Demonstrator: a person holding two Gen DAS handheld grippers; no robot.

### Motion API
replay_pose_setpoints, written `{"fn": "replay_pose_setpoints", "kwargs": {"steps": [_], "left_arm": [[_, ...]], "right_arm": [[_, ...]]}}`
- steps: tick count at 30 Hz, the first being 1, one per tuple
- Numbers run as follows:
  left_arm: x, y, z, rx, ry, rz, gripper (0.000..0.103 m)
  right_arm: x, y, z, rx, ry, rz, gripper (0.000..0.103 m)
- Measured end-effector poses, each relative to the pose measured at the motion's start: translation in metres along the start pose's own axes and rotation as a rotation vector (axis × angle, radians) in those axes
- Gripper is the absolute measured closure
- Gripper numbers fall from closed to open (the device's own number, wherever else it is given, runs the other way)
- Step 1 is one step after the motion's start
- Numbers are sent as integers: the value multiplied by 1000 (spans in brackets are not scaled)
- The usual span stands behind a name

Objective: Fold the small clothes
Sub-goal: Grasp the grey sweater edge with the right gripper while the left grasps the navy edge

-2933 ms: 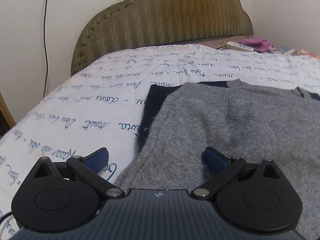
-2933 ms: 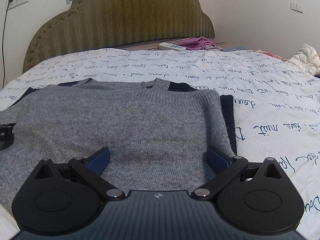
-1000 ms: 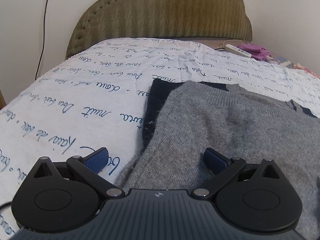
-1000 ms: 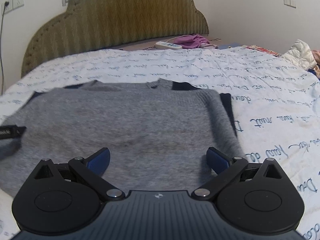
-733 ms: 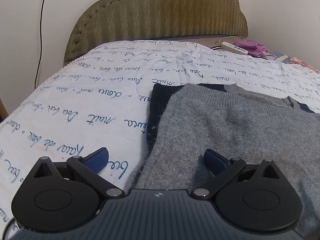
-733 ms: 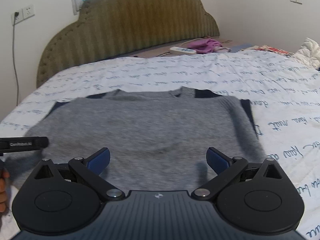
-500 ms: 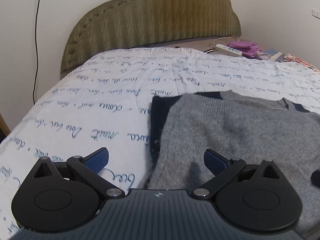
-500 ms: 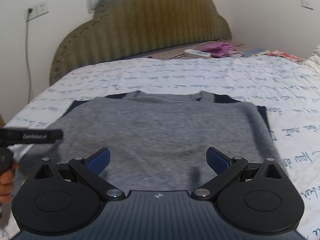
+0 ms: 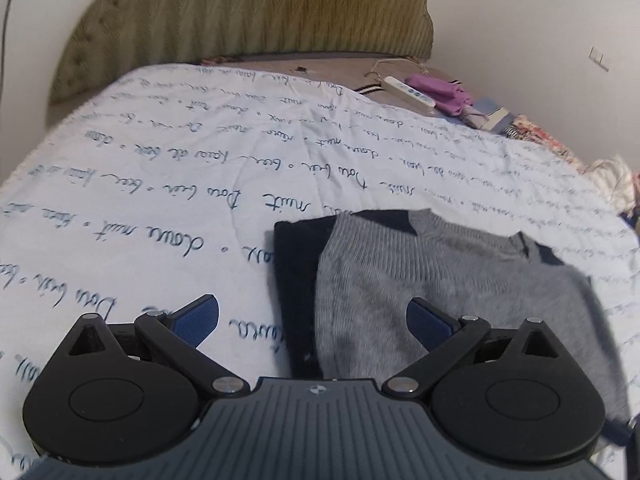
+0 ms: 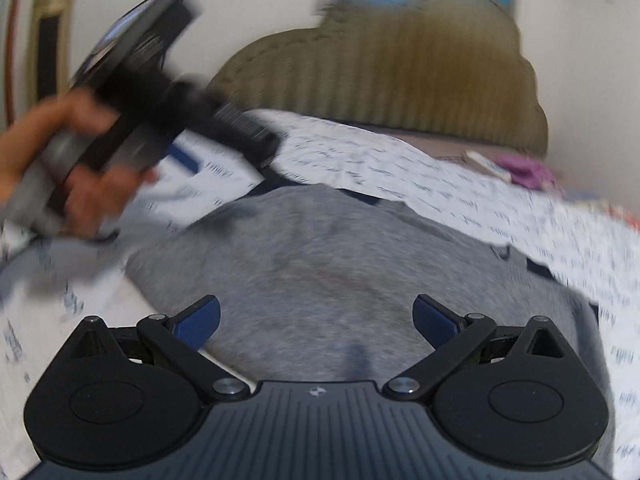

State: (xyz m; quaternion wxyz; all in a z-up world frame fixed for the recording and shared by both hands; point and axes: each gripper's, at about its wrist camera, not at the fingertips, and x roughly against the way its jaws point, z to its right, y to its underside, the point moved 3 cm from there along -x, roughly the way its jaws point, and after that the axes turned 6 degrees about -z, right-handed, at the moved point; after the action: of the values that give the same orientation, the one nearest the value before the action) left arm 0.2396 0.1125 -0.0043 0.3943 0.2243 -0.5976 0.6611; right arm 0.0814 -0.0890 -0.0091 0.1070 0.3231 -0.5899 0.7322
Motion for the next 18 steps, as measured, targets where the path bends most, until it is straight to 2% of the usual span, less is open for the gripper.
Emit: {"fn": "replay_pose_setpoints", "kwargs": {"steps": [3,8,13,18], "left_arm": [[-9,-7,-4,4,28,-7,4],[-30,-15,-3,-10,94,-88,7],[-48,-26,-6,32,148,-137,7],[-64,-29,-7,62,197,-179,7]], "right_arm": [[-3,2,-15,63,28,-4,0],[-8,8,-33,112,-5,-33,0],[-11,14,-66,317,118,10,0],[-25,15,-82,412,186,11,0]]}}
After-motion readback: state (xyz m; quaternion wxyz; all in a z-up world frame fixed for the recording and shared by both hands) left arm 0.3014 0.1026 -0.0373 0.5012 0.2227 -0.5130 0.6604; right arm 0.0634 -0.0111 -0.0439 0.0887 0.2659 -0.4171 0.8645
